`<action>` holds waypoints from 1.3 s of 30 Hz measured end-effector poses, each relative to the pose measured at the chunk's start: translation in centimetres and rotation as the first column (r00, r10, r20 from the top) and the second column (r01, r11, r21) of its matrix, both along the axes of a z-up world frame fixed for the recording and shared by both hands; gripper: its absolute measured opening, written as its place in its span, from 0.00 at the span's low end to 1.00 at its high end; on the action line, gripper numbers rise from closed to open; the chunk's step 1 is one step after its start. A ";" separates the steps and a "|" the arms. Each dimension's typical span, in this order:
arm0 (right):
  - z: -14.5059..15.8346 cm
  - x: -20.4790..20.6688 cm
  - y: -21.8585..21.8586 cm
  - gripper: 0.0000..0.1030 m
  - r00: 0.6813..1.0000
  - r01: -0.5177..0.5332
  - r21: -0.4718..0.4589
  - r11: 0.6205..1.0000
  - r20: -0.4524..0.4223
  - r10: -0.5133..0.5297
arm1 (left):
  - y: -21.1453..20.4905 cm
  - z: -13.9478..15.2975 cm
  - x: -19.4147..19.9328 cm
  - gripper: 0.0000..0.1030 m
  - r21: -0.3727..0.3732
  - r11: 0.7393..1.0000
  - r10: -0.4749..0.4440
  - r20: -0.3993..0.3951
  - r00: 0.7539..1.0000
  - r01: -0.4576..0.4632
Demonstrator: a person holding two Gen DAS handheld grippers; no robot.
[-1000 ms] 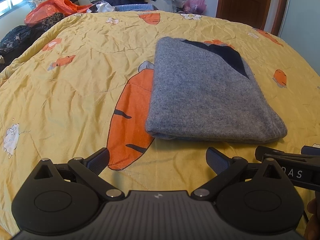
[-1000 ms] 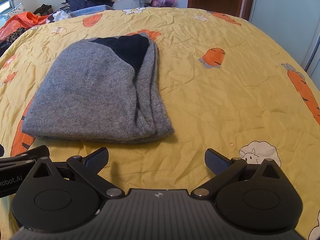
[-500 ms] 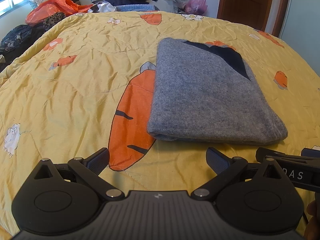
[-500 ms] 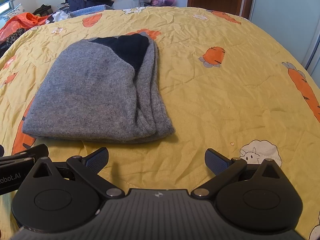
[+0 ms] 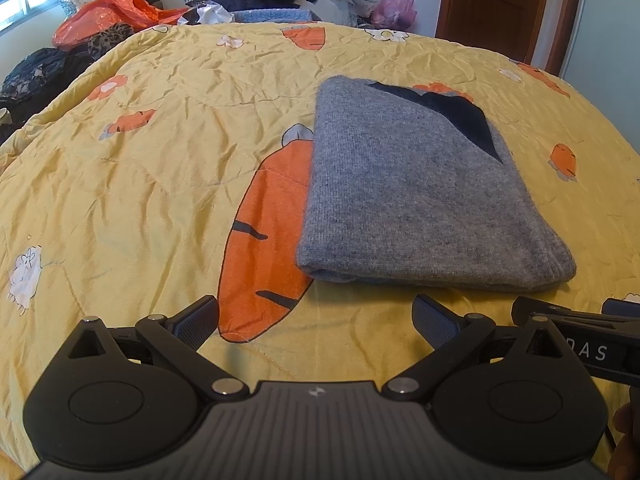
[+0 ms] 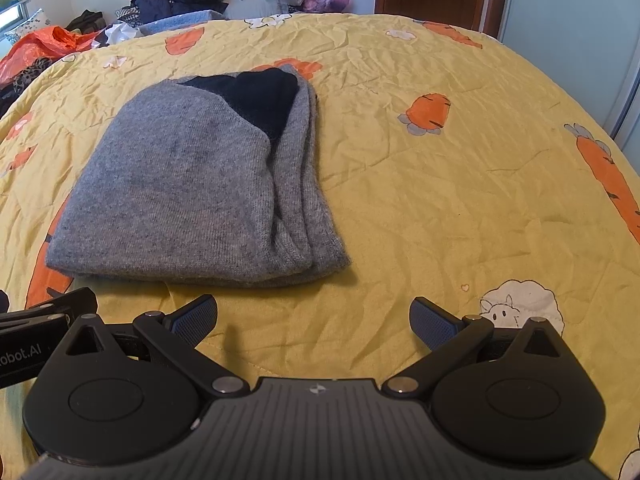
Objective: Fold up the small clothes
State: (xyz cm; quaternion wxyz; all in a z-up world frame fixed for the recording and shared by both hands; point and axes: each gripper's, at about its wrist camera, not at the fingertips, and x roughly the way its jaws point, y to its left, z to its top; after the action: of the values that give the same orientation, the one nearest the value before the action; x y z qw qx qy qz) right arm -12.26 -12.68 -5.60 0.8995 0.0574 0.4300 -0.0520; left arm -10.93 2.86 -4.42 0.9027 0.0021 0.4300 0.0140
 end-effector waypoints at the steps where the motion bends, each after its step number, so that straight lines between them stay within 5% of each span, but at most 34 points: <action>1: 0.0 0.0 0.0 0.99 1.000 0.000 0.000 1.000 0.001 0.000 | 0.0 0.0 0.0 1.00 0.000 1.000 -0.001 0.000 1.000 0.001; 39: 0.4 -0.1 0.1 1.00 1.000 -0.010 0.003 1.000 0.004 0.010 | 0.8 0.3 0.9 1.00 -0.045 0.999 0.009 -0.019 1.000 -0.010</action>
State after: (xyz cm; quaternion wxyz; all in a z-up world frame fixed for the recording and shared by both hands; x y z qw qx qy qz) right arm -12.40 -12.56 -5.22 0.9006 0.0567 0.4285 -0.0466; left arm -10.07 3.62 -4.08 0.8983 -0.0201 0.4388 0.0087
